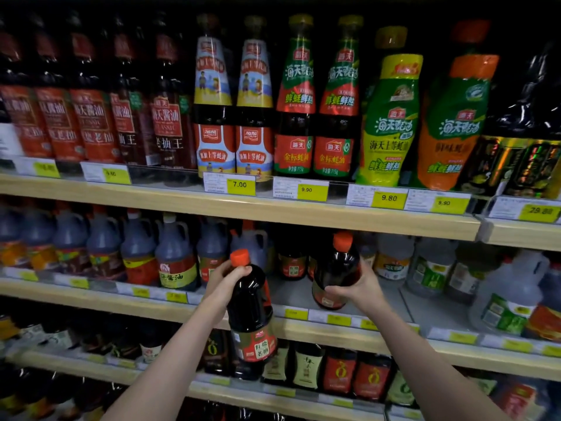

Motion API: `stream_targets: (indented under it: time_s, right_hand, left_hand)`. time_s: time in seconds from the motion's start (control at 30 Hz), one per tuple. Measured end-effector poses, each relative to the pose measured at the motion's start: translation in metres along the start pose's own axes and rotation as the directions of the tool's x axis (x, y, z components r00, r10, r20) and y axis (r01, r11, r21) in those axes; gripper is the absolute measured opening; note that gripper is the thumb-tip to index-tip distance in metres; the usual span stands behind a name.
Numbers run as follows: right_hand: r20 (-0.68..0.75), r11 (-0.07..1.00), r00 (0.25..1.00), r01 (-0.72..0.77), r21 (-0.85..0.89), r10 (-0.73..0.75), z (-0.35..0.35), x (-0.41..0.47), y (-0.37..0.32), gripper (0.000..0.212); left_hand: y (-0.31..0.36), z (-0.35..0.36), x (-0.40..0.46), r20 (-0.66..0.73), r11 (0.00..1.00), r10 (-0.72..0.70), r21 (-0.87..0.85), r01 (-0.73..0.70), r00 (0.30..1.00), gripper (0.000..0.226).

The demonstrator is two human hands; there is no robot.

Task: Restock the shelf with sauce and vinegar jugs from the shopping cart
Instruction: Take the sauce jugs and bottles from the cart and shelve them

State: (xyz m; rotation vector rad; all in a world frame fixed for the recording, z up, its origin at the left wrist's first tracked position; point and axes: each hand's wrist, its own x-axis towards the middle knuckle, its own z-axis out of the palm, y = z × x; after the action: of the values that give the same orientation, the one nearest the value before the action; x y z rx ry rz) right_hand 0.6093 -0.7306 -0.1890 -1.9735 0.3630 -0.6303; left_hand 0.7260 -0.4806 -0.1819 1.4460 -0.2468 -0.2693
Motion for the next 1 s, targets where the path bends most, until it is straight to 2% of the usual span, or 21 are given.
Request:
stream_targets:
  time_s: [0.1,0.2,0.33,0.43,0.5,0.6,0.63,0.7,0.77,0.8,0.87,1.0]
  right_hand:
    - [0.026,0.998,0.998,-0.063,0.015,0.063,0.006,0.016,0.016,0.081]
    - [0.036,0.981,0.988,-0.151,0.125,0.148,0.01,0.026,0.018,0.082]
    - [0.035,0.966,0.983,-0.183,0.181,0.179,0.013,0.028,0.025,0.084]
    - [0.055,0.958,0.977,-0.211,0.192,0.204,0.017,0.024,0.029,0.082]
    - [-0.004,0.956,0.979,-0.197,0.217,0.203,0.016,0.018,0.025,0.083]
    - [-0.209,0.984,0.969,-0.105,0.146,0.134,0.011,-0.012,0.014,0.083]
    - [-0.188,0.992,0.978,-0.071,0.103,0.089,0.012,-0.025,0.008,0.078]
    - [0.056,0.999,0.998,-0.042,0.032,0.04,0.024,-0.047,-0.007,0.073]
    - [0.322,0.998,0.945,-0.043,-0.043,0.055,0.045,-0.063,-0.024,0.083]
    - [0.388,0.998,0.92,-0.036,-0.055,0.055,0.055,-0.067,-0.031,0.092]
    - [0.409,0.997,0.911,-0.038,-0.061,0.06,0.069,-0.072,-0.041,0.1]
    - [0.288,1.0,0.957,-0.022,-0.01,0.024,0.068,-0.075,-0.042,0.08]
  left_hand:
    - [-0.01,-0.003,0.008,0.015,1.0,0.011,-0.019,-0.011,1.0,0.056]
    - [-0.016,-0.006,0.011,0.034,1.0,0.01,-0.028,-0.009,0.999,0.046]
    - [-0.02,-0.009,0.014,0.041,0.999,0.017,-0.033,-0.015,0.999,0.034]
    - [-0.022,-0.011,0.013,0.046,0.999,0.017,-0.032,-0.016,0.999,0.048]
    - [-0.021,-0.01,0.01,0.065,0.999,0.036,-0.019,-0.035,0.997,0.051]
    - [-0.014,-0.004,0.0,0.122,0.995,0.089,0.044,-0.095,0.989,0.049]
    - [-0.01,-0.001,-0.004,0.146,0.991,0.109,0.06,-0.119,0.983,0.046]
    - [0.0,0.007,-0.013,0.167,0.989,0.123,0.066,-0.135,0.978,0.039]
    - [0.011,0.017,-0.023,0.181,0.988,0.134,0.048,-0.145,0.974,0.027]
    - [0.016,0.022,-0.027,0.191,0.987,0.142,0.043,-0.153,0.971,0.025]
    - [0.021,0.03,-0.032,0.2,0.986,0.154,0.028,-0.162,0.968,0.034]
    - [0.024,0.042,-0.037,0.249,0.978,0.19,0.033,-0.205,0.95,0.042]
